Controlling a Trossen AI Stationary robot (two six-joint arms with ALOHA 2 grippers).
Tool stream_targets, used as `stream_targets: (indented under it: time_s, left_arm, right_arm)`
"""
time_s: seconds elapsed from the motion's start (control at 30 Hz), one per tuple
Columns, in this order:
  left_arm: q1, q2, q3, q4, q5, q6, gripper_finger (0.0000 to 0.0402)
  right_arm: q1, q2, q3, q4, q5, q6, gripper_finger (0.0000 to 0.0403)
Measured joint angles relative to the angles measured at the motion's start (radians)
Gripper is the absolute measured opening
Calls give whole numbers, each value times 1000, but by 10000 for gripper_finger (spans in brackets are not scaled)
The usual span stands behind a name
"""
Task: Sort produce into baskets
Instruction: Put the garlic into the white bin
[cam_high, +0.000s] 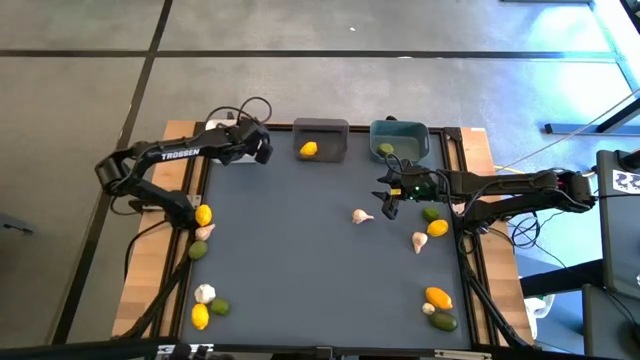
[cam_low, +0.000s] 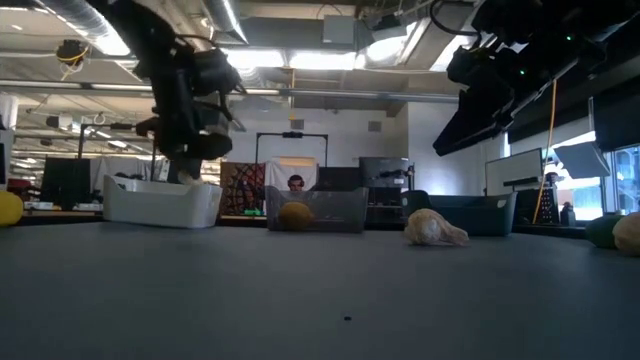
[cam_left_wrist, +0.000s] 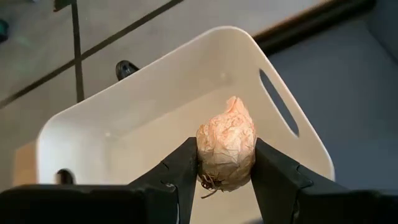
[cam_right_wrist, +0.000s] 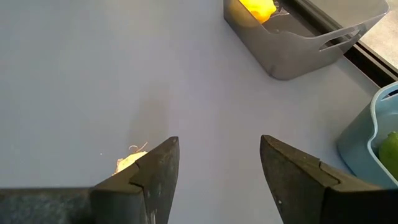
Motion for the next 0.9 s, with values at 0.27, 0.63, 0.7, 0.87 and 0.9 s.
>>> stream_targets:
  time_s: [0.27, 0.63, 0.7, 0.87, 0.9]
  left_arm:
    - [52, 0, -87, 197, 1, 15, 129]
    - [91, 1, -106, 225, 59, 34, 205]
    - [92, 1, -106, 224, 60, 34, 216]
    - [75, -9, -83, 179, 82, 81, 223]
    - [67, -18, -70, 161, 85, 92, 223]
  right_arm:
    - [0, 0, 0, 0, 0, 0, 222]
    - [0, 0, 0, 0, 0, -1, 222]
    - [0, 0, 0, 0, 0, -1, 222]
    - [0, 0, 0, 0, 0, -6, 222]
    - [0, 0, 0, 0, 0, -7, 222]
